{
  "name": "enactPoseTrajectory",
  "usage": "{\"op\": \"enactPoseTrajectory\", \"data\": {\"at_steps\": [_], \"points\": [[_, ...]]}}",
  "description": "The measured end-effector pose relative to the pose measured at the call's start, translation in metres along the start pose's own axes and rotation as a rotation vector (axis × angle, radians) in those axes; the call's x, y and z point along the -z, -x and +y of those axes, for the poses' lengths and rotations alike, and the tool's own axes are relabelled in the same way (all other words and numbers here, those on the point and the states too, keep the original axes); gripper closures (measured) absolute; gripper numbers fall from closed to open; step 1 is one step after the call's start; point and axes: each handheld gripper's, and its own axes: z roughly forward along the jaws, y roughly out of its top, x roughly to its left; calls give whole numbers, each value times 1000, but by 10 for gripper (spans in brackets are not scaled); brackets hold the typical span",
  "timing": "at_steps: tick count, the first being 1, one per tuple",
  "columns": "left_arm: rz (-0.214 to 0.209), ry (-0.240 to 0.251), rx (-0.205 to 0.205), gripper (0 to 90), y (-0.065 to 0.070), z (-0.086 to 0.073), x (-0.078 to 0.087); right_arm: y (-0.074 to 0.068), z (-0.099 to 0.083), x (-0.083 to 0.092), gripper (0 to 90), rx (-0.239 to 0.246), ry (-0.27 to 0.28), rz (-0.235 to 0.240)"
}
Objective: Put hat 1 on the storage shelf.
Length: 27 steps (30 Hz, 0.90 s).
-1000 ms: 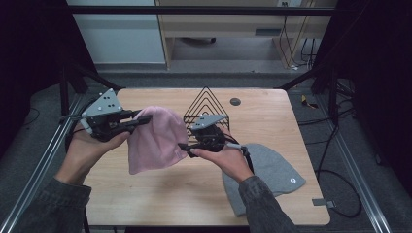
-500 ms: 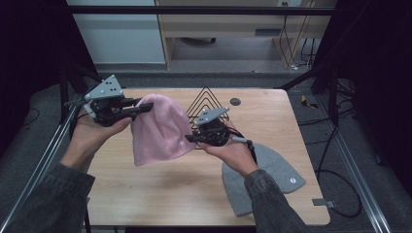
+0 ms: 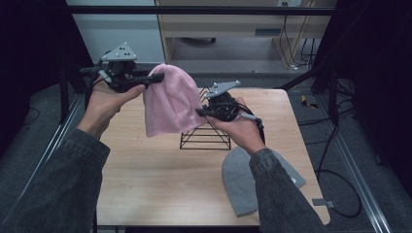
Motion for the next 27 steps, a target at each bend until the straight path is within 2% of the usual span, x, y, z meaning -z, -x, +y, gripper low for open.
{"op": "enactPoseTrajectory", "data": {"at_steps": [6,11,16,21,27], "points": [[8,18,1,762,-9,13,-12,16,5,2,833,-30,36,-49],[14,20,-25,761,-12,19,-18,23,8,3,832,-33,42,-75],[22,13,-57,759,-16,19,-23,30,7,0,832,-48,48,-89],[37,4,-67,759,-20,18,-31,37,4,-5,836,-60,43,-115],[49,11,-78,759,-17,15,-41,38,-2,-10,836,-56,35,-134]]}}
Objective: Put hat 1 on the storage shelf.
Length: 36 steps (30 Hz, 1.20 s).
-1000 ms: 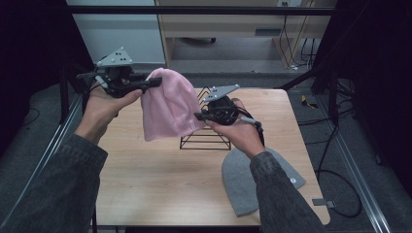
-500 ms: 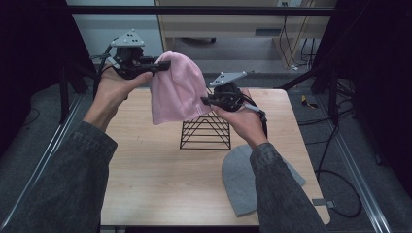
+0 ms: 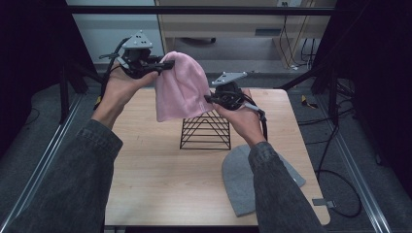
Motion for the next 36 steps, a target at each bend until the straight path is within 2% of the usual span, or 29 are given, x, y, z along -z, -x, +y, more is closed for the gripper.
{"op": "enactPoseTrajectory", "data": {"at_steps": [6,17,21,25,33,36], "points": [[13,16,-12,759,9,0,-9,0,-8,3,836,9,4,-26],[7,24,-32,757,24,0,-27,5,-29,12,835,-3,29,-57],[-1,35,-27,757,31,-2,-31,6,-37,15,835,-14,37,-55],[-13,39,-27,756,37,-3,-35,5,-45,18,835,-4,32,-57],[-44,16,-31,749,48,-9,-41,5,-59,24,836,3,16,-63],[-56,6,-16,746,51,-10,-44,4,-65,24,835,-2,6,-65]]}}
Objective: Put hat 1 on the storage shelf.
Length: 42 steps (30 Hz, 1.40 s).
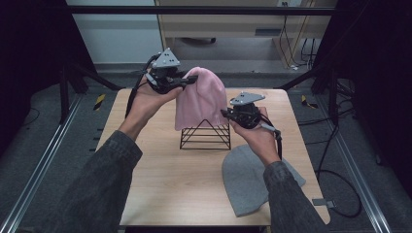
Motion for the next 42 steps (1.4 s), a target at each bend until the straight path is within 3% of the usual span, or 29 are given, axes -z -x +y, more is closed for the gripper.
{"op": "enactPoseTrajectory", "data": {"at_steps": [13,22,29,35,42], "points": [[-30,-71,-40,738,19,-8,-12,1,-23,-5,835,-9,-69,-2],[-58,-92,5,719,19,-25,-19,0,-33,-9,835,-9,-121,8],[-73,-116,2,723,28,-31,-24,2,-45,-15,834,-40,-149,29],[-87,-141,29,722,33,-38,-30,0,-49,-20,821,-33,-189,35],[-110,-160,71,736,38,-49,-36,-1,-62,-10,562,-42,-233,25]]}}
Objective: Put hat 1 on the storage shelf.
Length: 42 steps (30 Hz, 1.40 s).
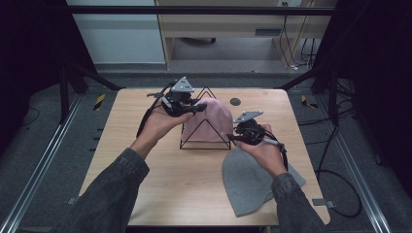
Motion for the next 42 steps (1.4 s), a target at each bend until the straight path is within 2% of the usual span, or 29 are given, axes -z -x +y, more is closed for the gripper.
{"op": "enactPoseTrajectory", "data": {"at_steps": [3,9,14,18,22,27,30,33,36,38,42], "points": [[6,-26,-9,735,4,-4,-4,4,-9,13,522,-14,8,-21],[-13,-14,51,706,1,-11,-6,18,-24,29,511,-44,6,-64],[-24,-5,61,607,1,-13,-4,27,-36,36,492,-73,-7,-86],[-2,26,64,512,4,-13,1,33,-47,35,464,-113,-42,-88],[31,30,43,450,8,-14,10,40,-59,27,433,-148,-91,-87],[74,40,53,333,15,-24,26,52,-70,16,446,-209,-134,-58],[82,45,61,246,19,-38,37,58,-73,10,454,-235,-153,-43],[99,39,65,171,22,-54,47,61,-73,3,441,-233,-176,-47],[109,6,71,113,24,-76,55,63,-75,-5,438,-237,-193,-49],[122,-12,80,98,25,-91,58,65,-77,-9,431,-231,-209,-56],[134,-42,89,83,31,-125,63,69,-81,-14,385,-256,-214,-53]]}}
